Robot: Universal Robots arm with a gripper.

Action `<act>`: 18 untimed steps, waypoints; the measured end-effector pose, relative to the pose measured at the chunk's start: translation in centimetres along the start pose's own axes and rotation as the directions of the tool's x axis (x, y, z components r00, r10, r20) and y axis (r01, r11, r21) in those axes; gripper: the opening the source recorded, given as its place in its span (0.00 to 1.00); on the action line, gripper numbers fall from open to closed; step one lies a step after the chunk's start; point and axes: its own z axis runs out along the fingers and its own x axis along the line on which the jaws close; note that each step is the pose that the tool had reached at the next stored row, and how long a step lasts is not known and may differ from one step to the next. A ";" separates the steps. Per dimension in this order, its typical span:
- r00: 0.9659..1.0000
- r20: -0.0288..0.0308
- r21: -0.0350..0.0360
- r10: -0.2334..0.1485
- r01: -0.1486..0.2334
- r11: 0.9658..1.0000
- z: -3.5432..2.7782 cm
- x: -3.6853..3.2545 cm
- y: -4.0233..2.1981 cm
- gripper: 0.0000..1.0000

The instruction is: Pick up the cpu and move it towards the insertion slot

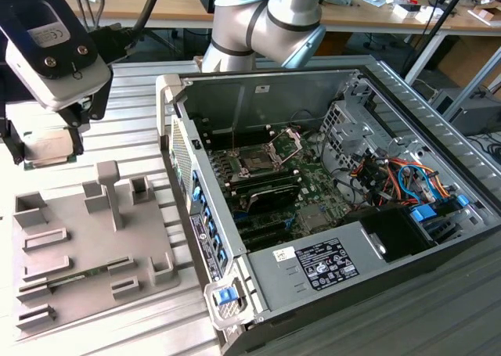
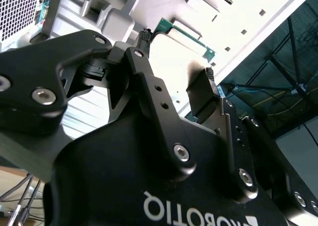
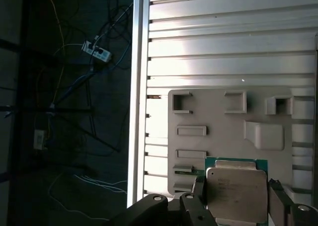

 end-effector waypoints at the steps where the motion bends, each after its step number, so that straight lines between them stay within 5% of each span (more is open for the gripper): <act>1: 1.000 0.000 0.000 0.000 0.000 1.000 0.01 -0.12 -0.01 0.55; 18: 1.000 0.000 0.000 0.000 0.000 1.000 0.00 -1.59 -0.08 0.55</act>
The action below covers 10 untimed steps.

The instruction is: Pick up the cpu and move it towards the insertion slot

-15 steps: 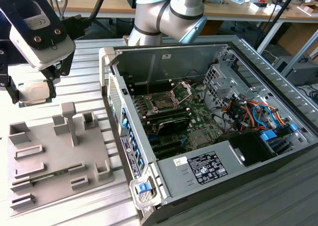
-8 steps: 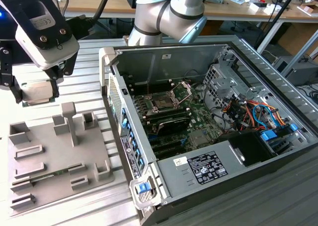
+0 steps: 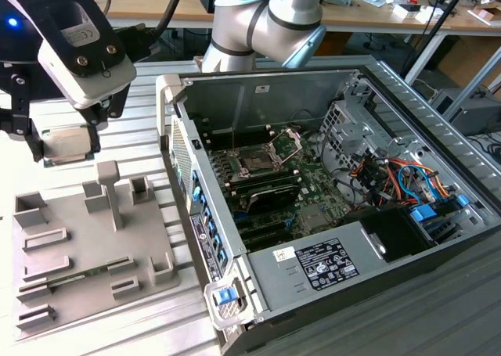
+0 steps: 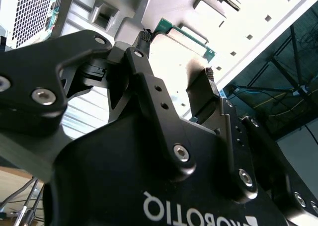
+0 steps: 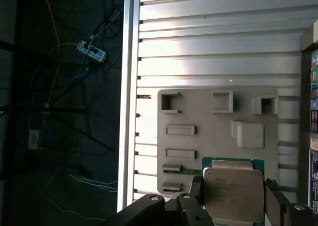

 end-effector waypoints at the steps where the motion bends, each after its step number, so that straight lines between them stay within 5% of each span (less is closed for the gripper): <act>1: 1.000 0.000 0.000 0.000 0.000 1.000 0.00 -0.15 -0.01 0.55; 10: 1.000 0.000 0.000 0.000 0.000 1.000 0.00 -1.03 -0.06 0.55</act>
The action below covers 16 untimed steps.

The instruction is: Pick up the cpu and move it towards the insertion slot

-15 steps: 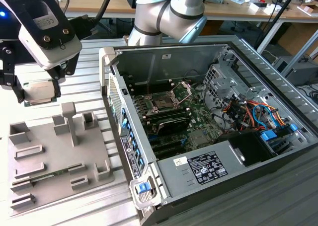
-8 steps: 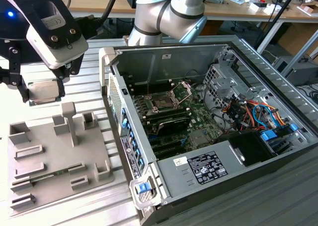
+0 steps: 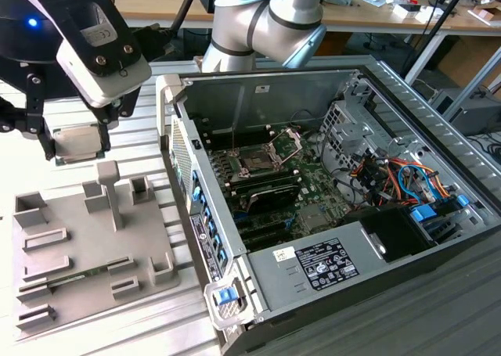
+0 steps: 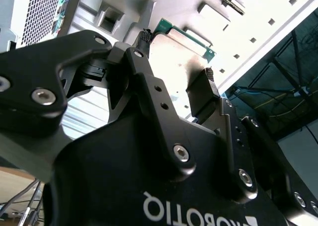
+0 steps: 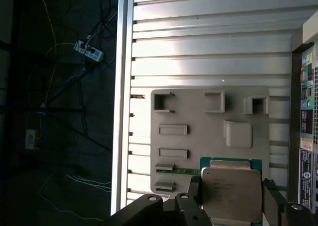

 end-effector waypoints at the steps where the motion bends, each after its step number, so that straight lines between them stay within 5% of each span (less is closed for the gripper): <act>1: 1.000 0.000 0.000 0.000 0.000 1.000 0.00 -0.08 0.00 0.55; 16: 1.000 0.000 0.000 0.000 0.000 1.000 0.00 -1.40 -0.08 0.55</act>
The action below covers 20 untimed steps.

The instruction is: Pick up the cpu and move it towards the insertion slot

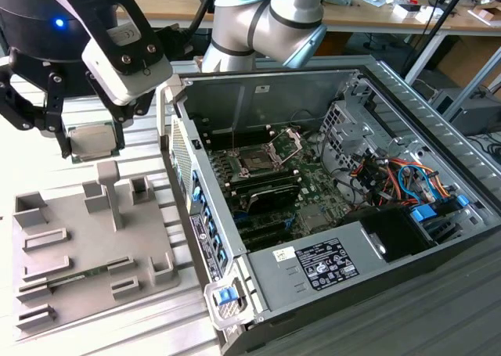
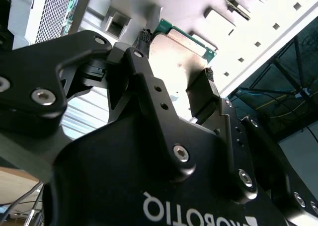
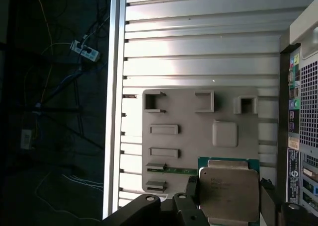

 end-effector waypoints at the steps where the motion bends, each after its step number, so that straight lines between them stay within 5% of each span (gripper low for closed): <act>1: 1.000 0.000 0.000 0.000 0.000 1.000 0.00 -0.08 0.00 0.55; 20: 1.000 0.000 0.000 0.000 0.000 1.000 0.00 -1.81 -0.09 0.55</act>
